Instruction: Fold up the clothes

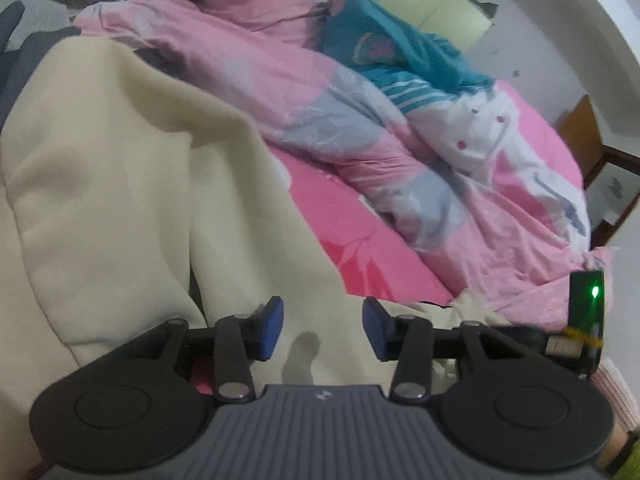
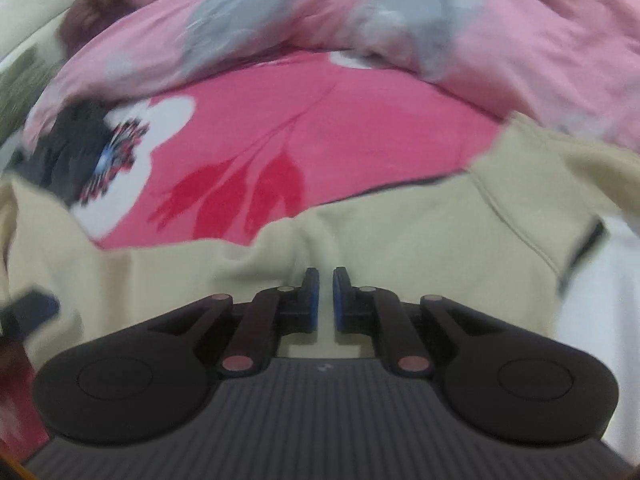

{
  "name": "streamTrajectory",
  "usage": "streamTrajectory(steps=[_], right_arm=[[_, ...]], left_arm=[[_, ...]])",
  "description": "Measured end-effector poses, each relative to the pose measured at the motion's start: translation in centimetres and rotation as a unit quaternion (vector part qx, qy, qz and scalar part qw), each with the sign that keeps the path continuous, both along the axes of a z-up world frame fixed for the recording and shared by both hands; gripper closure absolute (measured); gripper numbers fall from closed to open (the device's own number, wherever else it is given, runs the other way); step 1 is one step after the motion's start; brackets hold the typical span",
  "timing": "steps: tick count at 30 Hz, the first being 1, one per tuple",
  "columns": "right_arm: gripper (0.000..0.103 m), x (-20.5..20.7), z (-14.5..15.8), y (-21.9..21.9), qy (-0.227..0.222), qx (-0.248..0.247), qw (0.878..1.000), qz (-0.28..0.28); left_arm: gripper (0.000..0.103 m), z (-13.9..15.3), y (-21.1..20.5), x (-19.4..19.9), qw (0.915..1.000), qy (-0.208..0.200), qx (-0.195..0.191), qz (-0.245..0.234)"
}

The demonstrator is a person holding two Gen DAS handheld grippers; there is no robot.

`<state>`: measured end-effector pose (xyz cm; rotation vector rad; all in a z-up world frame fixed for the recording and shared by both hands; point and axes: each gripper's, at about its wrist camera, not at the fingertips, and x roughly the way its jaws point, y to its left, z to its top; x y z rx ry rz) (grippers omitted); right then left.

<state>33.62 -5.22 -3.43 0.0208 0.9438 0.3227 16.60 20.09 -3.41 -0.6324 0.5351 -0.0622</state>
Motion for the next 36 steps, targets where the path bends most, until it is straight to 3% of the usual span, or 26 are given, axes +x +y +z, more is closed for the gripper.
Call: streamTrajectory(steps=[5,8,11,14,18,20,22,25,26,28,30,31,34,36], right_arm=[[0.093,-5.3,4.2,-2.2,0.001,0.06,0.997,-0.044],[0.09,-9.8,5.4,-2.7,-0.012,0.11,0.993,-0.029],[0.086,-13.5,5.2,-2.1,-0.009,0.156,0.988,-0.003],[0.084,-16.2,2.8,-1.0,-0.005,0.173,0.985,0.02],[0.081,-18.1,-1.8,0.6,-0.019,0.101,0.994,0.035],[0.081,-19.3,-2.6,1.2,-0.076,0.081,0.992,0.058],[0.079,-19.8,-2.7,1.9,-0.102,0.056,0.99,0.074],[0.078,-19.5,-3.1,1.4,-0.104,0.083,0.989,0.071],[0.078,-19.2,-3.3,0.7,-0.099,0.106,0.987,0.066],[0.078,-18.8,-3.7,-0.6,-0.088,0.153,0.983,0.056],[0.078,-18.6,-4.3,-1.7,-0.077,0.196,0.976,0.046],[0.078,-18.5,-4.6,-1.9,-0.073,0.213,0.973,0.042],[0.078,-18.6,-4.9,-2.3,-0.07,0.235,0.969,0.039],[0.078,-18.6,-5.0,-2.4,-0.067,0.243,0.967,0.044]], left_arm=[[0.052,0.9,-0.5,-1.8,0.9992,-0.025,0.021,-0.022],[0.051,1.4,-0.6,-3.9,0.9974,-0.04,0.053,-0.029],[0.049,1.5,-0.1,-6.8,0.9951,-0.047,0.085,-0.016],[0.048,1.4,1.0,-9.6,0.9925,-0.051,0.111,-0.01],[0.037,0.8,1.1,-12.3,0.9765,-0.053,0.207,-0.03],[0.037,0.4,1.0,-13.2,0.9691,-0.045,0.24,-0.033],[0.036,0.0,0.4,-12.7,0.9603,-0.03,0.275,-0.037],[0.034,-0.6,-0.7,-11.4,0.9423,-0.002,0.332,-0.045],[0.035,-0.7,-1.1,-11.0,0.9358,0.008,0.35,-0.042],[0.05,-1.0,-2.0,-10.2,0.9214,0.028,0.386,-0.035],[0.082,-1.0,-2.1,-10.0,0.9131,0.032,0.406,-0.022],[0.086,-0.9,-2.1,-9.9,0.9088,0.034,0.416,-0.015],[0.091,0.2,-0.7,-10.0,0.9076,0.037,0.418,0.014],[0.092,2.3,1.1,-10.6,0.9048,0.034,0.422,0.045]])
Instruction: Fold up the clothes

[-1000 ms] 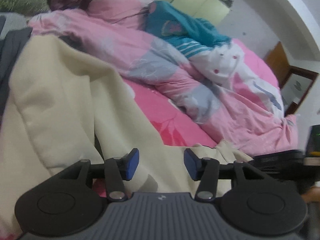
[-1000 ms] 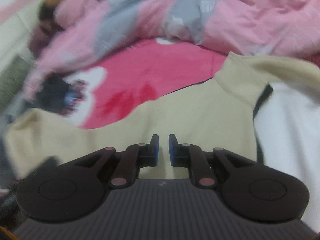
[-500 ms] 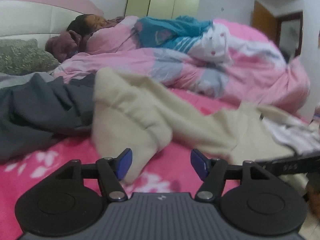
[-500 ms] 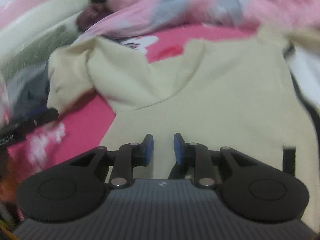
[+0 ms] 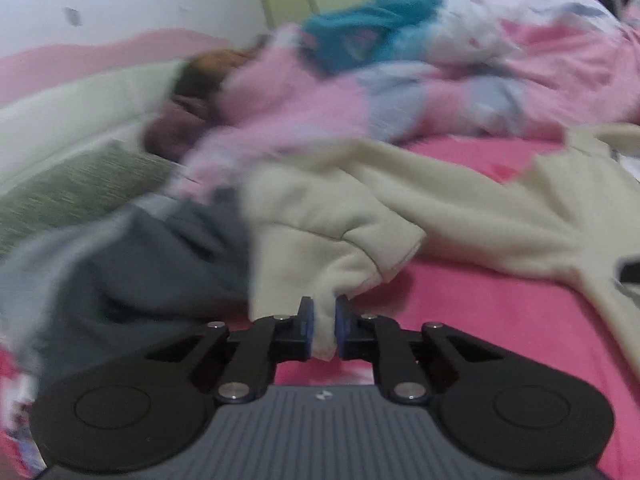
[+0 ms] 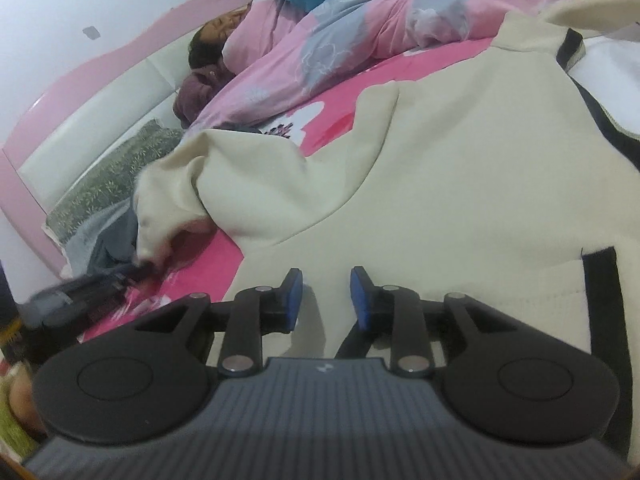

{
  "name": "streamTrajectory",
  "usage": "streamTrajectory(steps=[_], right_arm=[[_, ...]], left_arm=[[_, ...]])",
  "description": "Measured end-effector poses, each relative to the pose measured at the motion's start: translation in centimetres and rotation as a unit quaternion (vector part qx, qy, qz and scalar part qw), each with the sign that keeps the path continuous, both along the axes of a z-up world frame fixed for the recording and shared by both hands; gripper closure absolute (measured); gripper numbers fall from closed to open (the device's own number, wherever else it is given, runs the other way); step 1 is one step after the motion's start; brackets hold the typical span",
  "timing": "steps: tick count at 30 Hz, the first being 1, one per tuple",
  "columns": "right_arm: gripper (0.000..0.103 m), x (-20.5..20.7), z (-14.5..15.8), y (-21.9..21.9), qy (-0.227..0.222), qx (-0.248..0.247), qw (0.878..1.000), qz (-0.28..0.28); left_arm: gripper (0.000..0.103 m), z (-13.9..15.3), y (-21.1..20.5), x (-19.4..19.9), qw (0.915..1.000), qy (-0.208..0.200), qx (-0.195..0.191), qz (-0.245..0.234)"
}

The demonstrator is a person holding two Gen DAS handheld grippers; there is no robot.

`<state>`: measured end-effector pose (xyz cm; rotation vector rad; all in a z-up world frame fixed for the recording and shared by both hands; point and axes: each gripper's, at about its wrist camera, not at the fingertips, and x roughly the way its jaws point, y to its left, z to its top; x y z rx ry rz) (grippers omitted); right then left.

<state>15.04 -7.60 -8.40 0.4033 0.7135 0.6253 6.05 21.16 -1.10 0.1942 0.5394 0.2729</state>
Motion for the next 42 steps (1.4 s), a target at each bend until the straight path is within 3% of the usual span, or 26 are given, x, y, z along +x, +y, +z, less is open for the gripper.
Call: streamTrajectory(steps=[3,6,11,13,20,26,29,34,35,38,40,42], right_arm=[[0.078,0.1,-0.3,-0.7,0.006,0.023,1.0,0.001],[0.078,0.2,-0.6,-1.3,0.013,0.045,0.999,0.003],[0.078,0.1,-0.7,-1.6,0.016,0.059,0.998,0.005],[0.078,0.2,-0.8,-1.8,0.017,0.063,0.998,0.005],[0.078,0.2,-0.9,-2.0,0.02,0.072,0.997,0.007],[0.078,0.2,-0.9,-2.1,0.021,0.073,0.997,0.006],[0.078,0.2,-0.9,-2.0,0.022,0.072,0.997,0.006],[0.078,0.2,-0.9,-2.0,0.023,0.072,0.997,0.005],[0.078,0.2,-0.9,-2.0,0.023,0.072,0.997,0.005],[0.078,0.2,-0.9,-1.9,0.024,0.07,0.997,0.004],[0.078,0.2,-0.8,-1.9,0.024,0.069,0.997,0.004],[0.078,0.3,-0.8,-1.9,0.024,0.069,0.997,0.004]], left_arm=[[0.092,4.6,3.8,-0.8,0.9986,-0.02,-0.022,0.043],[0.092,9.3,8.6,-0.9,0.9936,-0.034,-0.069,0.083],[0.091,13.7,14.4,0.4,0.9842,-0.01,-0.144,0.103],[0.091,14.0,14.9,0.3,0.9858,0.003,-0.141,0.091],[0.091,11.8,12.5,-2.6,0.9965,0.05,-0.045,0.049],[0.085,9.9,14.2,-8.3,0.99,0.099,-0.084,0.054],[0.086,9.0,15.9,-11.5,0.9882,0.091,-0.085,0.089],[0.082,7.2,19.5,-15.9,0.9713,0.079,-0.184,0.129],[0.075,6.8,19.8,-16.5,0.9678,0.074,-0.205,0.127],[0.039,5.0,20.4,-16.9,0.949,0.061,-0.291,0.105],[0.038,3.7,21.0,-15.8,0.9336,0.048,-0.343,0.092],[0.038,2.8,21.5,-14.1,0.9246,0.033,-0.369,0.088]])
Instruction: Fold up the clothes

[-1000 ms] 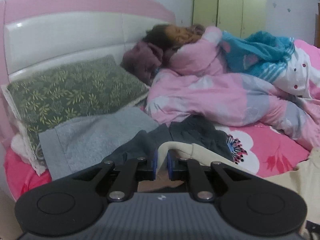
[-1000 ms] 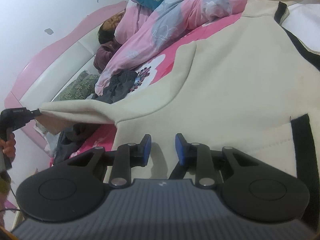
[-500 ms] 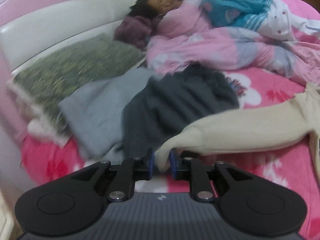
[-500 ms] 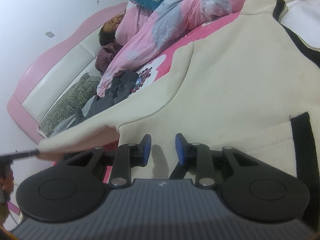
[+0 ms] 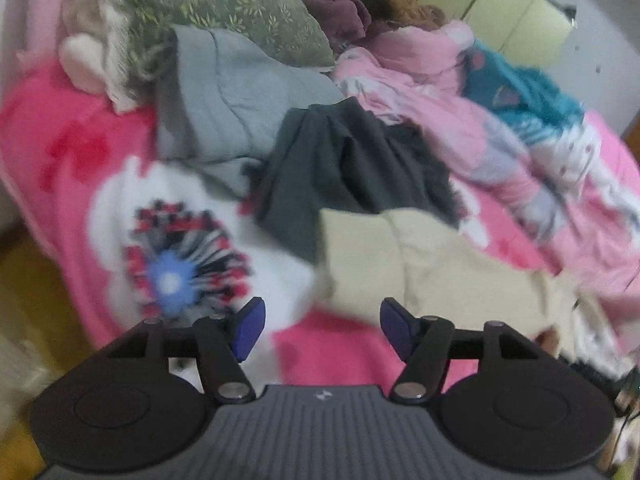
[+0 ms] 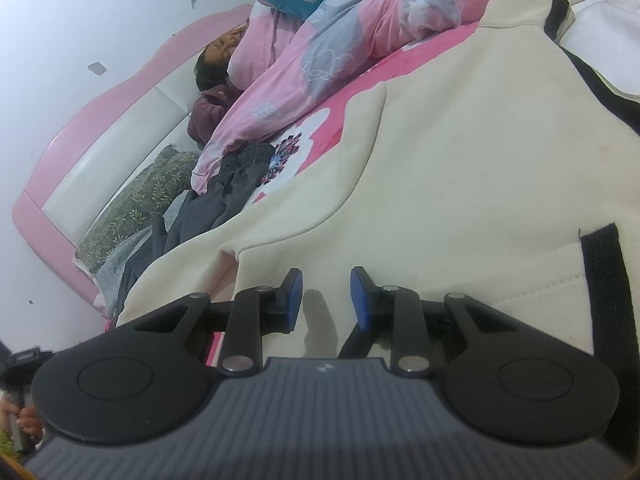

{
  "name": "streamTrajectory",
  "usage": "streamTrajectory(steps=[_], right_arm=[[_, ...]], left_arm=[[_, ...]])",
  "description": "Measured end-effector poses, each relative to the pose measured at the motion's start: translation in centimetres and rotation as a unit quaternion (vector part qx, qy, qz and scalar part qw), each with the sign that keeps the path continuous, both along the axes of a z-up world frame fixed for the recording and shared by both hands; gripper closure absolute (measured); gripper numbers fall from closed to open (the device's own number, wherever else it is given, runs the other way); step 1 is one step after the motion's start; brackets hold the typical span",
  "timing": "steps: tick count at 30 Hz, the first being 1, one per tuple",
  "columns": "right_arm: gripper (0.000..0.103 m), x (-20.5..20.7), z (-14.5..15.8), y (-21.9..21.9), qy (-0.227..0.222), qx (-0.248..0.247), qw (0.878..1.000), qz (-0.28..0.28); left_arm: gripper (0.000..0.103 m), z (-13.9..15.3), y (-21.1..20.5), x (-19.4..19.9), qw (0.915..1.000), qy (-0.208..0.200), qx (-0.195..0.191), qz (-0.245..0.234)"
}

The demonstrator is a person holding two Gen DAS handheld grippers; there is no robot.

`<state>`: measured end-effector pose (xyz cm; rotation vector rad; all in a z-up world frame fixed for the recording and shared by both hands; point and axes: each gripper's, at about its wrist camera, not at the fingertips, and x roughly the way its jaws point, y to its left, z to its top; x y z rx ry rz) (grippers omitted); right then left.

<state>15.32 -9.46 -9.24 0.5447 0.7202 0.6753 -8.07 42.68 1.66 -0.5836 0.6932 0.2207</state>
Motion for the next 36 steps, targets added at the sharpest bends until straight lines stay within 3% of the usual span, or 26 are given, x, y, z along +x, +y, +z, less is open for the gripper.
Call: streamTrajectory(steps=[4,9,12,17,19,21,24,29,32,36], right_arm=[[0.078,0.0,0.0,0.0,0.0,-0.001,1.0,-0.001],[0.078,-0.1,-0.1,0.0,0.0,0.0,1.0,-0.003],[0.078,-0.1,-0.2,0.0,0.0,0.001,1.0,-0.003],[0.078,0.0,-0.3,-0.3,0.003,0.01,1.0,-0.004],[0.078,0.0,-0.4,-0.4,0.005,0.013,1.0,-0.004],[0.078,0.0,-0.4,-0.4,0.005,0.013,1.0,-0.005],[0.078,-0.1,-0.4,-0.3,0.004,0.013,1.0,-0.005],[0.078,0.0,-0.4,-0.3,0.005,0.013,1.0,-0.005],[0.078,0.0,-0.4,-0.4,0.005,0.014,1.0,-0.006],[0.078,0.0,-0.4,-0.4,0.005,0.016,1.0,-0.006]], left_arm=[[0.038,-1.9,0.9,5.3,1.0,0.002,0.006,-0.007],[0.034,-4.3,0.2,10.2,0.9961,0.067,0.047,-0.032],[0.031,-4.2,-1.3,10.1,0.9927,0.065,0.085,-0.054],[0.039,-4.3,-2.4,8.7,0.991,0.063,0.1,-0.064],[0.05,-4.4,-2.8,8.5,0.9904,0.061,0.109,-0.058],[0.074,-4.1,-3.5,8.1,0.9891,0.059,0.128,-0.043],[0.098,-3.8,-4.7,7.8,0.9827,0.05,0.178,-0.014],[0.103,-3.1,-5.8,6.0,0.9735,0.031,0.227,0.005],[0.099,-2.6,-6.2,4.9,0.9717,0.029,0.234,-0.001],[0.069,-2.5,-5.3,4.0,0.985,0.023,0.17,-0.011]])
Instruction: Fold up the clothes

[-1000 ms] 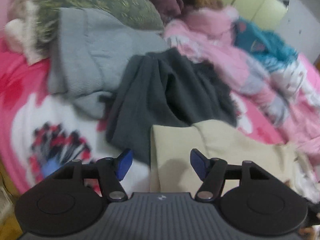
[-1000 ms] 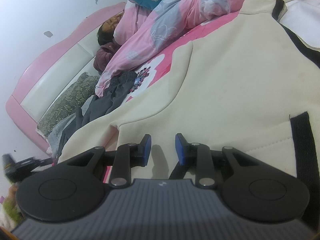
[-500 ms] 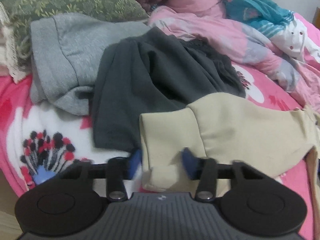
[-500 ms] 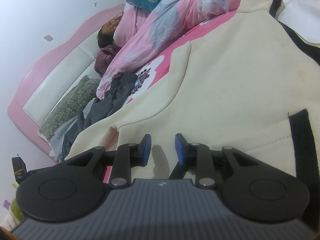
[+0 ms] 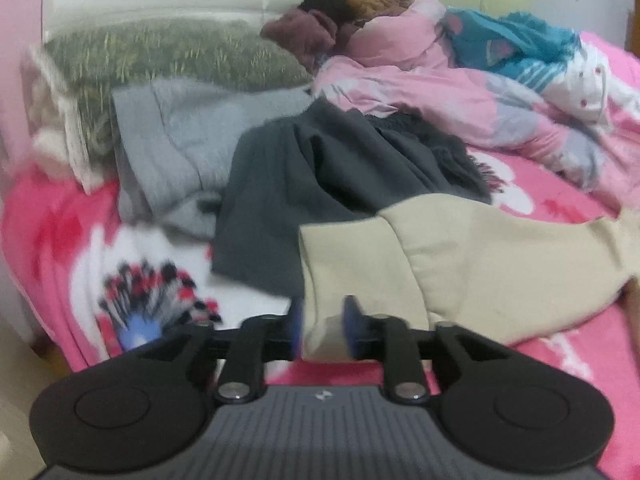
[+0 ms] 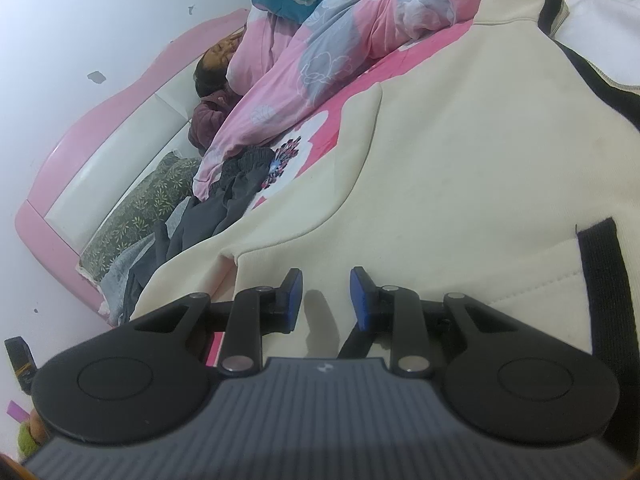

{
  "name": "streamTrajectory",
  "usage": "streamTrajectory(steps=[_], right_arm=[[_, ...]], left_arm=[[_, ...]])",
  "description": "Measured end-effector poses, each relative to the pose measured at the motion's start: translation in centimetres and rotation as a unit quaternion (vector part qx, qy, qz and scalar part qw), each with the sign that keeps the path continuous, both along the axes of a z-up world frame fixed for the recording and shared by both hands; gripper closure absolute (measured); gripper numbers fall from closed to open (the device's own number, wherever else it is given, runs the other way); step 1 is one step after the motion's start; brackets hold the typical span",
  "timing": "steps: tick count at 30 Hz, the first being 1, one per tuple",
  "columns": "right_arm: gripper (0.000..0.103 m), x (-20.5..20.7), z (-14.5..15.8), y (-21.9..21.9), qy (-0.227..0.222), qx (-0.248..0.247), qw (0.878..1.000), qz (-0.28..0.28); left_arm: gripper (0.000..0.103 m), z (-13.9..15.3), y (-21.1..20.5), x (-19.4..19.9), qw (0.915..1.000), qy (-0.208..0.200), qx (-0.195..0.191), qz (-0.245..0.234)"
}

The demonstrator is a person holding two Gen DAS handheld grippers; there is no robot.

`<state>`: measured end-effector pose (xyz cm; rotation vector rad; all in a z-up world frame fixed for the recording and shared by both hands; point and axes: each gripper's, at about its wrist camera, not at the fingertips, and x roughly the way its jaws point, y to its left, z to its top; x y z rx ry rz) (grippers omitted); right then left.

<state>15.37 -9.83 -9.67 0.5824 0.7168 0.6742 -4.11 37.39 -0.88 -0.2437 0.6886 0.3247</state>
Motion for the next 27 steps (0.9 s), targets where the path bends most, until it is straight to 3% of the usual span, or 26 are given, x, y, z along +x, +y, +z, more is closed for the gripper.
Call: streamTrajectory(steps=[3,6,8,12,14,15,18,20,23,27], right_arm=[[0.078,-0.1,-0.1,0.0,0.0,0.001,1.0,-0.001],[0.078,0.0,-0.1,0.0,0.001,0.002,1.0,-0.001],[0.078,0.0,-0.1,0.0,0.001,0.003,1.0,-0.001],[0.078,0.0,-0.1,0.0,0.001,0.005,1.0,-0.002],[0.078,0.0,-0.1,0.0,0.002,0.007,1.0,-0.002],[0.078,0.0,-0.1,0.0,0.002,0.008,1.0,-0.002],[0.078,0.0,-0.1,0.0,0.002,0.009,1.0,-0.003],[0.078,0.0,-0.1,-0.1,0.002,0.01,1.0,-0.002],[0.078,0.0,-0.2,-0.1,0.003,0.011,1.0,-0.002],[0.078,0.1,-0.2,-0.2,0.004,0.015,1.0,-0.003]], left_arm=[[0.058,-0.9,1.5,0.2,0.9981,0.004,-0.06,0.013],[0.052,-2.0,3.5,0.6,0.99,0.004,-0.139,0.023],[0.049,-2.2,4.1,0.8,0.9858,-0.002,-0.167,0.021],[0.053,-2.2,4.2,1.7,0.9853,0.0,-0.171,0.001],[0.061,-2.2,3.9,2.2,0.9888,0.004,-0.149,-0.007],[0.075,-2.1,3.7,2.4,0.9908,0.005,-0.135,-0.006],[0.097,-1.6,2.7,1.9,0.9961,0.002,-0.086,0.018],[0.098,-0.9,1.4,1.1,0.9985,-0.009,-0.047,0.025],[0.099,1.1,-2.0,-0.6,0.9977,-0.044,0.05,0.012],[0.099,3.1,-5.7,-1.8,0.9818,-0.095,0.164,0.005]])
